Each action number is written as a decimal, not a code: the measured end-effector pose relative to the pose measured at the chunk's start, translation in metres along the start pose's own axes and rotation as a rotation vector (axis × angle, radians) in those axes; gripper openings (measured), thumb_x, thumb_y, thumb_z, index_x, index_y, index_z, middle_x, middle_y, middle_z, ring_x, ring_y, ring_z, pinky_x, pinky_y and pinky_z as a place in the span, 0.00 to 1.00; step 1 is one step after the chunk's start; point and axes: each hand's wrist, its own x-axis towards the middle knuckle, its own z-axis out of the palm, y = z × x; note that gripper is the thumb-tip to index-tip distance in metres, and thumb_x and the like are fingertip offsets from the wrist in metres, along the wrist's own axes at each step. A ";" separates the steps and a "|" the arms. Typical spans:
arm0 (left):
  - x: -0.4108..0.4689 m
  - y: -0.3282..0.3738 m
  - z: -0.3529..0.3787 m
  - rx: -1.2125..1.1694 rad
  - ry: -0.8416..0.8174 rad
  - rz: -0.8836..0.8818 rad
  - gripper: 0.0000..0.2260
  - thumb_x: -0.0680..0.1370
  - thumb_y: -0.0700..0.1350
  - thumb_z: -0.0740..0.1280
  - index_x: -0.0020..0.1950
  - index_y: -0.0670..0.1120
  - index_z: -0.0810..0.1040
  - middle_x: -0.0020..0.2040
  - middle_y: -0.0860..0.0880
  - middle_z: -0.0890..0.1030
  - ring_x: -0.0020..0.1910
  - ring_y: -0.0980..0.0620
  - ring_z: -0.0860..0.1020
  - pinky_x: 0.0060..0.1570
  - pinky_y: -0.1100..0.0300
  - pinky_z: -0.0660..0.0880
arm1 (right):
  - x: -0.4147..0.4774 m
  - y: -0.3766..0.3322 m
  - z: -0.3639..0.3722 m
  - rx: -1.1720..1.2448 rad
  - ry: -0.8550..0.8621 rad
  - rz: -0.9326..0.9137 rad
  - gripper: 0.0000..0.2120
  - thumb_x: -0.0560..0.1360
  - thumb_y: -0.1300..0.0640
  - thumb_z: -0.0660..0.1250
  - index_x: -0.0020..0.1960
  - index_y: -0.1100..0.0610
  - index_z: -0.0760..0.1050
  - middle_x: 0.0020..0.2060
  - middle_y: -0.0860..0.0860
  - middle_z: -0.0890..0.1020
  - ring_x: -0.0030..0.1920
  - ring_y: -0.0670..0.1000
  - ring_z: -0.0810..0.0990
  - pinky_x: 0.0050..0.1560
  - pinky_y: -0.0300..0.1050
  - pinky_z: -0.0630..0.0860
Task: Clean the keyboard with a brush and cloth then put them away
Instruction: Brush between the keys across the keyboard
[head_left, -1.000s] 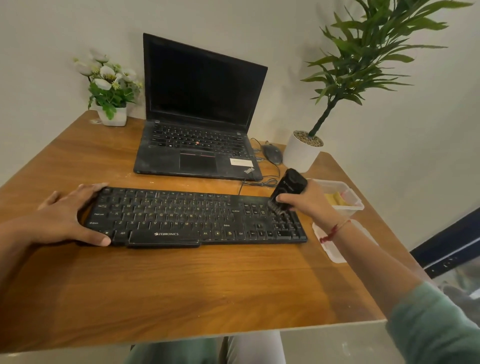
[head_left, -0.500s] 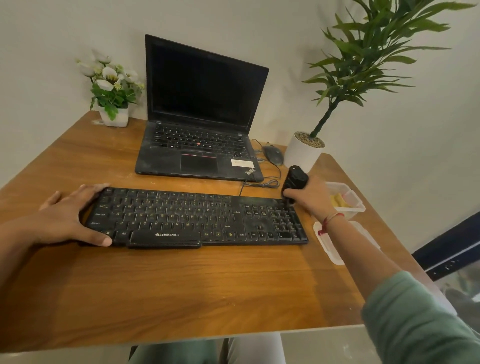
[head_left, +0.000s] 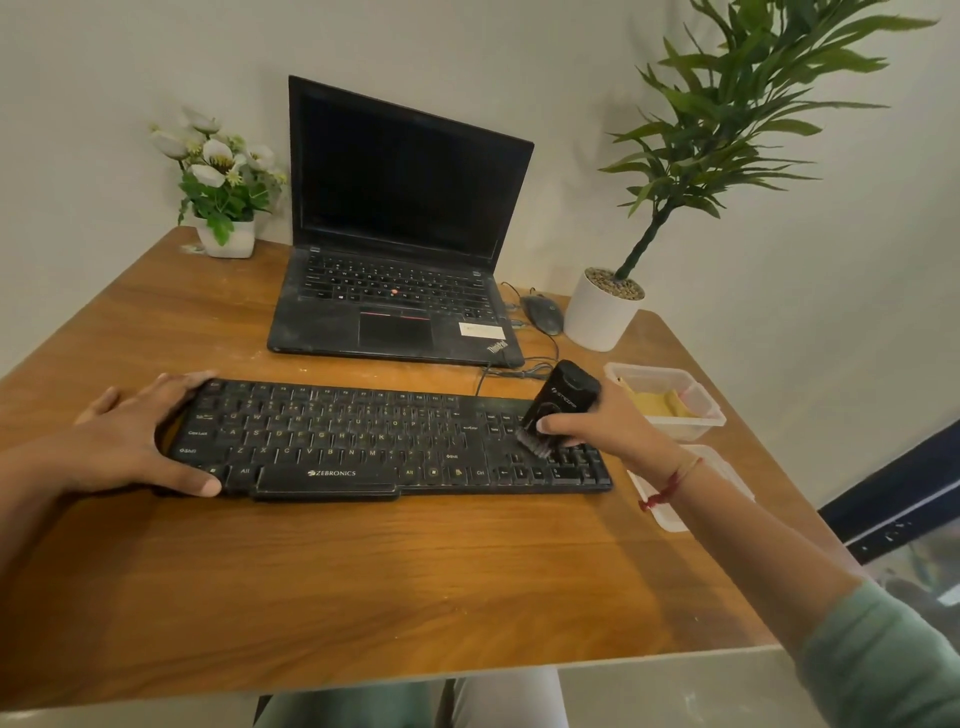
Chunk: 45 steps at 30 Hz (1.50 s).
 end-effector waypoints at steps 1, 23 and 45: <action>0.001 -0.002 0.000 -0.001 -0.001 0.001 0.55 0.43 0.77 0.68 0.66 0.72 0.48 0.75 0.53 0.59 0.75 0.52 0.51 0.71 0.50 0.38 | 0.000 0.001 -0.003 -0.017 0.006 -0.012 0.12 0.67 0.59 0.76 0.42 0.51 0.73 0.39 0.49 0.81 0.42 0.48 0.81 0.40 0.38 0.79; 0.005 -0.007 0.000 -0.020 0.011 0.011 0.57 0.41 0.77 0.69 0.68 0.68 0.54 0.75 0.52 0.60 0.76 0.52 0.51 0.72 0.48 0.40 | -0.010 0.013 -0.009 -0.117 0.136 -0.019 0.10 0.65 0.57 0.76 0.41 0.56 0.76 0.37 0.53 0.83 0.40 0.50 0.82 0.39 0.43 0.79; -0.001 0.003 -0.001 0.018 0.012 0.002 0.64 0.41 0.79 0.66 0.74 0.63 0.49 0.76 0.52 0.58 0.76 0.53 0.50 0.72 0.50 0.40 | -0.013 0.038 -0.020 -0.032 0.344 0.046 0.12 0.63 0.56 0.77 0.42 0.59 0.78 0.38 0.55 0.83 0.43 0.55 0.83 0.45 0.54 0.81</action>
